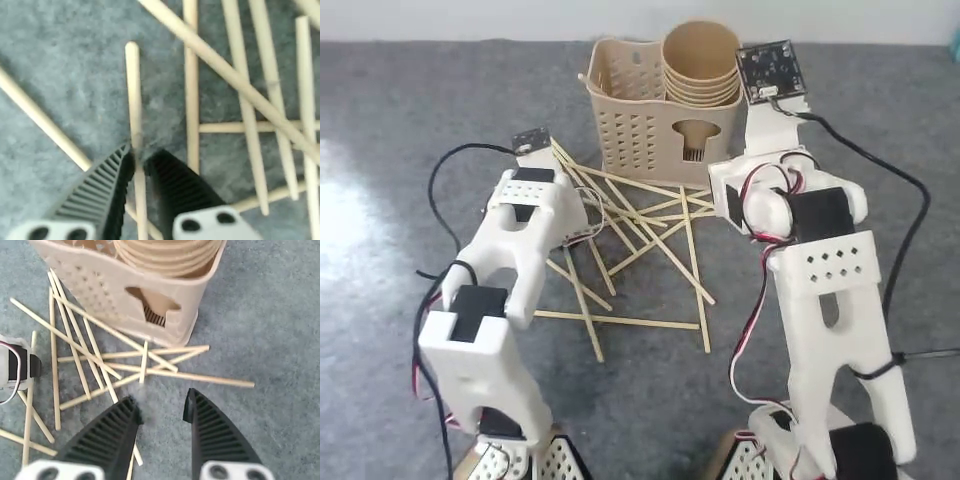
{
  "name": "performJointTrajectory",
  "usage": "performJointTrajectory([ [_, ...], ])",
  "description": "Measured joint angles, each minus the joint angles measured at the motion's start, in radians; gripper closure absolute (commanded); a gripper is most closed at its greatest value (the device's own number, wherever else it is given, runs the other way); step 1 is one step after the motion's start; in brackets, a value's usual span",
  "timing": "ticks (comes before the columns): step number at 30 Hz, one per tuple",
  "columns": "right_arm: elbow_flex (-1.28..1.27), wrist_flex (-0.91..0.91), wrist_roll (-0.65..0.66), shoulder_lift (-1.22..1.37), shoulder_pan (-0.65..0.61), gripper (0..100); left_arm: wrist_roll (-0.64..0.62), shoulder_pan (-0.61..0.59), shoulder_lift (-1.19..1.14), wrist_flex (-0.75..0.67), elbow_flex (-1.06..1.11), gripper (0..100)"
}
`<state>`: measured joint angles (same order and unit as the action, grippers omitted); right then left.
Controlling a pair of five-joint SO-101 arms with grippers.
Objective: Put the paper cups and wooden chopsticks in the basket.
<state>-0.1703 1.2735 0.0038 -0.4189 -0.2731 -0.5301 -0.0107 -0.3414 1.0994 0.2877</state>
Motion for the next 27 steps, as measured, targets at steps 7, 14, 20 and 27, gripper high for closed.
performJointTrajectory([
  [7, -0.147, -0.005, 0.000, -0.006, -0.002, 86.8, 0.081, 0.040, 0.178, 0.048, 0.074, 99],
  [14, -0.358, -0.103, 0.000, -0.006, -0.040, 86.8, 0.161, 0.040, 0.563, 0.049, 0.213, 99],
  [20, -0.552, -0.218, 0.000, -0.006, -0.044, 86.8, 0.221, 0.040, 0.850, 0.043, 0.190, 99],
  [27, -0.661, -0.295, 0.000, -0.006, -0.132, 86.7, 0.278, 0.012, 0.933, -0.020, -0.074, 99],
])
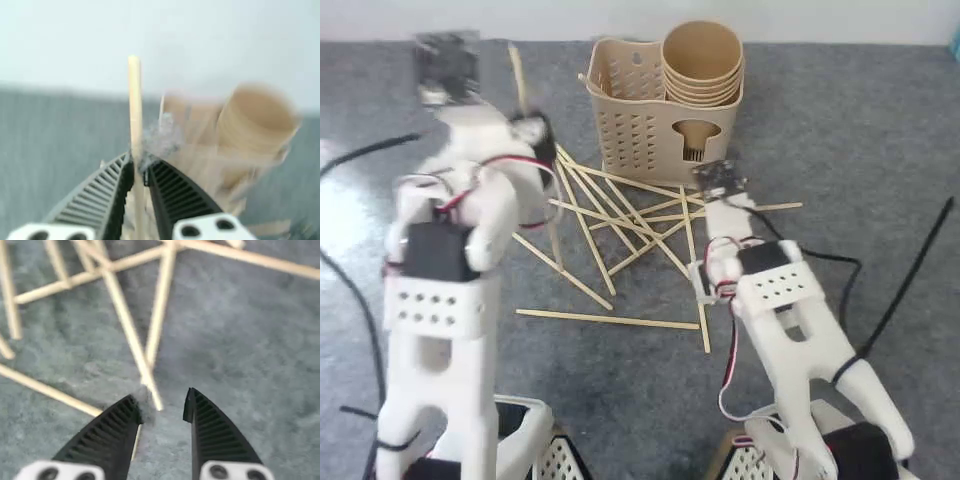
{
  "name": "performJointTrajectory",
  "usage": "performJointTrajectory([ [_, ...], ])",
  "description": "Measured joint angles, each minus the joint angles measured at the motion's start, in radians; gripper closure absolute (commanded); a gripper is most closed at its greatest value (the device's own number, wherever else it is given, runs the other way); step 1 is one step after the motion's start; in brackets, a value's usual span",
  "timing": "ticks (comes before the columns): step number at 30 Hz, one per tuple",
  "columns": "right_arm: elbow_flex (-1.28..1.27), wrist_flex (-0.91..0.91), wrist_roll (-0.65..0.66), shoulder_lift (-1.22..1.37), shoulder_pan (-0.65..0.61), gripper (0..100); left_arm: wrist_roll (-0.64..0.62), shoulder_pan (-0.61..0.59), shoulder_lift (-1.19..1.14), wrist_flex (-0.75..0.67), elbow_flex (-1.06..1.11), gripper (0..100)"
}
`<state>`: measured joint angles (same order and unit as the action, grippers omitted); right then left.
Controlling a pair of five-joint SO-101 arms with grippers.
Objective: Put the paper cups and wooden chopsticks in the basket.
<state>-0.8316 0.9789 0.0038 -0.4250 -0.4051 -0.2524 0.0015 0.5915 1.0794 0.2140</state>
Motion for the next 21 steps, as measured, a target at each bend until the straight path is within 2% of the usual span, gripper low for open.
performJointTrajectory([
  [6, 0.000, -0.075, -0.061, 0.000, -0.055, 86.5, 0.000, -0.012, -0.107, -0.135, -0.258, 99],
  [15, 0.000, -0.167, -0.074, 0.086, -0.055, 86.5, 0.006, 0.003, -0.554, -0.381, -0.614, 99],
  [21, 0.000, -0.189, -0.074, 0.130, -0.055, 86.5, 0.006, 0.049, -0.796, -0.485, -0.827, 99],
])
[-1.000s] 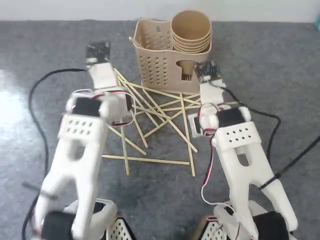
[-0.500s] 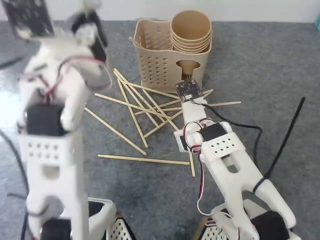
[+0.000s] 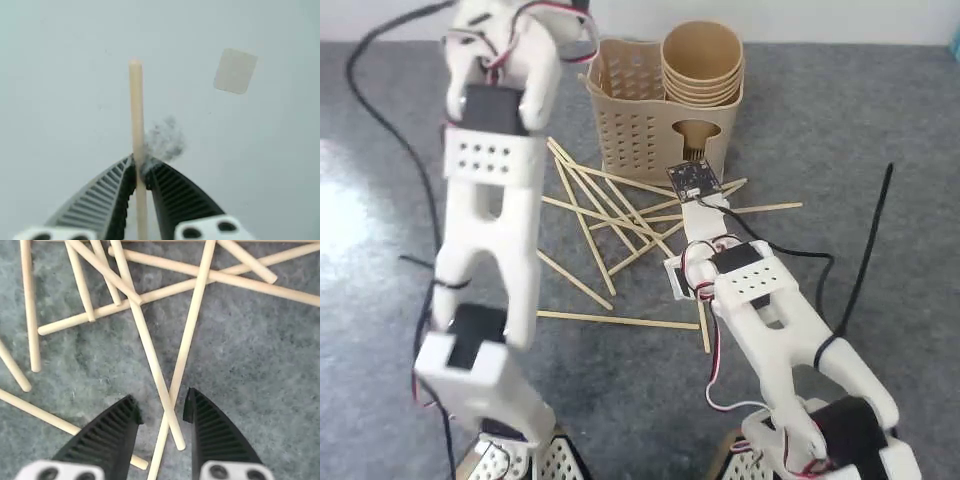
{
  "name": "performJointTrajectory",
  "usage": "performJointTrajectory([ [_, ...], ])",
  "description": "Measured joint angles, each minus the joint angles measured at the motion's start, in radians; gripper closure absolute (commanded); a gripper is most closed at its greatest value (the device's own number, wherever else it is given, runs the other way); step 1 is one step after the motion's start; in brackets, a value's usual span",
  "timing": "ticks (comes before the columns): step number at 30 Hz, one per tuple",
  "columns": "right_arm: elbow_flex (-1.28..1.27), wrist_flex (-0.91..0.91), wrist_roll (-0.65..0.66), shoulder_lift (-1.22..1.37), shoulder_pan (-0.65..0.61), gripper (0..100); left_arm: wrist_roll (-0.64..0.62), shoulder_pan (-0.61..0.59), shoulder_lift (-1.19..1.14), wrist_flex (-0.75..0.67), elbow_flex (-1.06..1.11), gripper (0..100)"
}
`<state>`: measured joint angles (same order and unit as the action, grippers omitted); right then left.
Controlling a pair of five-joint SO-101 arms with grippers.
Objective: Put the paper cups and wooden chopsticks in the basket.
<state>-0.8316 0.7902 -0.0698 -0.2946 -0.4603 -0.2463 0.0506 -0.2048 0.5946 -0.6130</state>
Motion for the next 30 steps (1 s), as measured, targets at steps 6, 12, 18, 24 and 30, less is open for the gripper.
performJointTrajectory([
  [6, 0.000, 0.000, 0.000, 0.000, -0.003, 86.5, 0.002, 0.032, -0.201, -0.020, -0.218, 99],
  [12, 0.000, -0.043, 0.000, 0.011, -0.003, 86.5, 0.109, 0.034, -0.367, -0.017, -0.328, 83],
  [18, 0.000, -0.066, 0.000, 0.012, -0.002, 86.5, 0.066, 0.034, -0.408, 0.094, -0.390, 79],
  [24, 0.040, -0.071, 0.000, 0.155, 0.032, 86.5, 0.058, 0.034, -0.408, 0.110, -0.411, 82],
  [30, 0.192, 0.017, 0.000, 0.310, 0.040, 86.9, 0.058, 0.008, -0.407, 0.227, -0.500, 82],
])
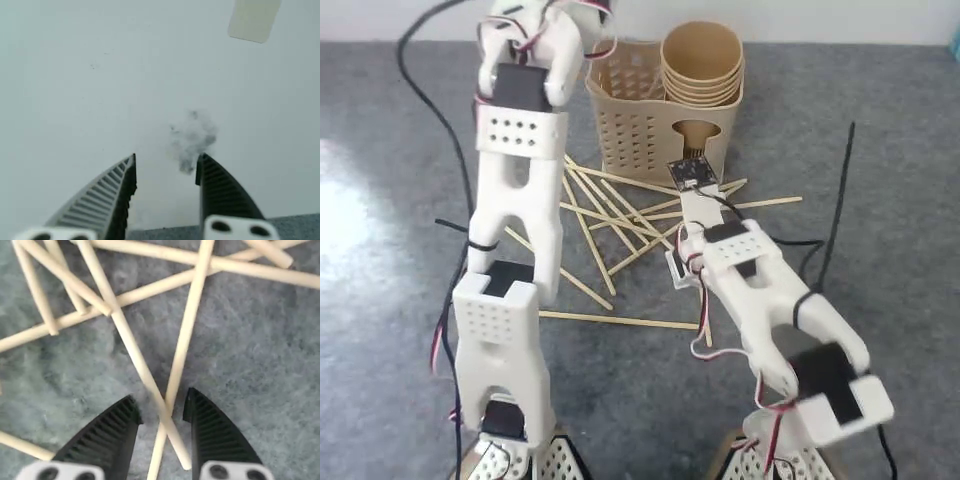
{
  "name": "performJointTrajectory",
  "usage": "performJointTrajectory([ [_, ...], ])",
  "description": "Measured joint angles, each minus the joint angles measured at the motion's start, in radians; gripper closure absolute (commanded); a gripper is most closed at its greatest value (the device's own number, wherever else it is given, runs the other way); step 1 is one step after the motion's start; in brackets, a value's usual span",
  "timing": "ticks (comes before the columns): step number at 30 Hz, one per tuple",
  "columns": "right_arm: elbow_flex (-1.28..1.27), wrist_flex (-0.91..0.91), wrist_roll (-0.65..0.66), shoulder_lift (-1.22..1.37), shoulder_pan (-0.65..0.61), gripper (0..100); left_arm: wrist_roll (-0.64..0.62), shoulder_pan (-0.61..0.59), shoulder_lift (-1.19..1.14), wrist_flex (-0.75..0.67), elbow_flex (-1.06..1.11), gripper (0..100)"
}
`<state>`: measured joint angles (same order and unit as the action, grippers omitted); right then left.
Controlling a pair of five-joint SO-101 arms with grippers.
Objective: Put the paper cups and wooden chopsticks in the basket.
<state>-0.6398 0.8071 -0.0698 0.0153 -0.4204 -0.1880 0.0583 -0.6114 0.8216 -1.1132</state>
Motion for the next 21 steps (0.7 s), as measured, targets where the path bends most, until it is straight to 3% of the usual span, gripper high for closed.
performJointTrajectory([
  [4, 0.018, 0.012, -0.002, 0.009, 0.002, 88.5, 0.000, -0.012, 0.014, 0.172, -0.110, 82],
  [8, 0.018, 0.012, -0.005, 0.011, 0.002, 99.6, -0.020, -0.018, 0.064, 0.374, -0.261, 82],
  [14, 0.018, 0.017, -0.005, 0.011, 0.000, 99.0, -0.075, -0.029, 0.103, 0.655, -0.509, 82],
  [21, 0.020, 0.097, -0.005, 0.008, 0.000, 99.1, -0.081, -0.028, 0.239, 0.868, -0.525, 82],
])
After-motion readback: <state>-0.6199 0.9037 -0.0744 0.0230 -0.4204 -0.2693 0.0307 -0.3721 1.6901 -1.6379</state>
